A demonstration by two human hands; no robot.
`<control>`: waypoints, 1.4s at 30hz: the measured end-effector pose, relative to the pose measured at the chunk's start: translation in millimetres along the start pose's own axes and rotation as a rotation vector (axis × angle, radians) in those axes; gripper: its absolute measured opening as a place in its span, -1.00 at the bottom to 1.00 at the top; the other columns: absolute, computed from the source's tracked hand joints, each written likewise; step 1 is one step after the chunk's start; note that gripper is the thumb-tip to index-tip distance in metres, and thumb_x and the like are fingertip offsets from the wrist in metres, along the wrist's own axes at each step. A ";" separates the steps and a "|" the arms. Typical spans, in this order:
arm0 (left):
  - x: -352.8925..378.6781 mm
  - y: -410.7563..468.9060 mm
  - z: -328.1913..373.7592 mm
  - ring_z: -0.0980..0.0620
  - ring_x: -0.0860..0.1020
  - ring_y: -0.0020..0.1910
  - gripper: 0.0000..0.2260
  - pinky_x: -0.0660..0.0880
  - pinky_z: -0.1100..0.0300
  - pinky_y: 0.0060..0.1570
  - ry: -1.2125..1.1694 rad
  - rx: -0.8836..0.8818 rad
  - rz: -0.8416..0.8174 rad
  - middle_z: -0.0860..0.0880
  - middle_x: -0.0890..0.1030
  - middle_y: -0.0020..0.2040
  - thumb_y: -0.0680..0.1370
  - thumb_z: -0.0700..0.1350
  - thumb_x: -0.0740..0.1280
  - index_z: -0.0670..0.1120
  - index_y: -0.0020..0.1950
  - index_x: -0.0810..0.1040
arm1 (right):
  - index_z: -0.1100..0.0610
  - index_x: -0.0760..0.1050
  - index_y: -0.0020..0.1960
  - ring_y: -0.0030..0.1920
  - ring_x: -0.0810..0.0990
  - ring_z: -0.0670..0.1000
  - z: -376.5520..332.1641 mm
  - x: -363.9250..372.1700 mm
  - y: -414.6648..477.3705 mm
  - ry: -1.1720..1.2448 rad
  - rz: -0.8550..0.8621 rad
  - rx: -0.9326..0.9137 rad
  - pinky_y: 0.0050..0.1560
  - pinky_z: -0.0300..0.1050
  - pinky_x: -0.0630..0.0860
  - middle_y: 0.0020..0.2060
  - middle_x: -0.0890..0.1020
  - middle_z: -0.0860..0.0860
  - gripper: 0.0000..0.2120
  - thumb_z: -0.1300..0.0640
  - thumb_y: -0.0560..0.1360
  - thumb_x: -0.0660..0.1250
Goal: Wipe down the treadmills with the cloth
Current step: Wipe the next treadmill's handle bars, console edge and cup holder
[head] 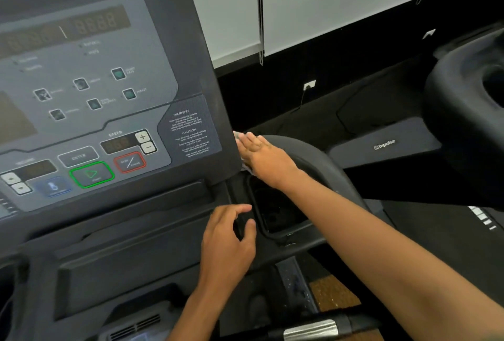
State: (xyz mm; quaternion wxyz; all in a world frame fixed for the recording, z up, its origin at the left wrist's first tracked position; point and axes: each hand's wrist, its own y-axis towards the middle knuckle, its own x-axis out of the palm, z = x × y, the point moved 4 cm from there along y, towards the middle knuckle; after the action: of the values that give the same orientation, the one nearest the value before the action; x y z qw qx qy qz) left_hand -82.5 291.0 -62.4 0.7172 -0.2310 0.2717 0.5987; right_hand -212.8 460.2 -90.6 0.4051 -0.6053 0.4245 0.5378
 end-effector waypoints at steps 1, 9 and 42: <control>0.6 1.2 2.4 0.27 0.55 0.12 -0.78 0.54 0.19 0.15 -0.006 0.009 0.005 0.24 0.56 0.10 0.56 -0.09 0.46 0.14 0.17 0.64 | 0.20 -0.06 0.67 0.66 -0.03 0.16 9.1 -1.0 -8.2 0.008 0.004 0.051 0.63 0.03 -0.07 0.67 -0.02 0.13 -0.43 0.22 0.69 -0.03; 17.6 8.1 29.5 0.24 0.57 0.12 -0.81 0.51 0.24 0.12 -0.024 0.080 -0.051 0.26 0.57 0.09 0.57 -0.07 0.45 0.13 0.16 0.66 | 0.32 0.16 0.60 0.59 0.22 0.29 56.7 4.3 -115.4 0.057 0.119 0.375 0.58 0.17 0.19 0.59 0.23 0.27 -0.45 0.28 0.64 0.13; -31.4 -42.7 -16.0 0.18 0.62 0.11 -0.82 0.59 0.01 0.20 0.030 0.057 0.183 0.16 0.65 0.09 0.57 -0.16 0.46 0.04 0.13 0.70 | 0.24 0.47 0.47 0.49 0.44 0.09 -110.6 44.8 -194.0 0.117 0.196 -0.047 0.49 0.08 0.38 0.46 0.49 0.15 -0.42 0.14 0.47 0.41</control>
State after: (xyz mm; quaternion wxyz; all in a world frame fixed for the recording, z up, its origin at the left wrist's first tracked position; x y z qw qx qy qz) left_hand -46.5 249.9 -53.2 0.6615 -0.1934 0.3194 0.6504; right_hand 8.1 412.4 -118.3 0.3106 -0.6006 0.4919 0.5485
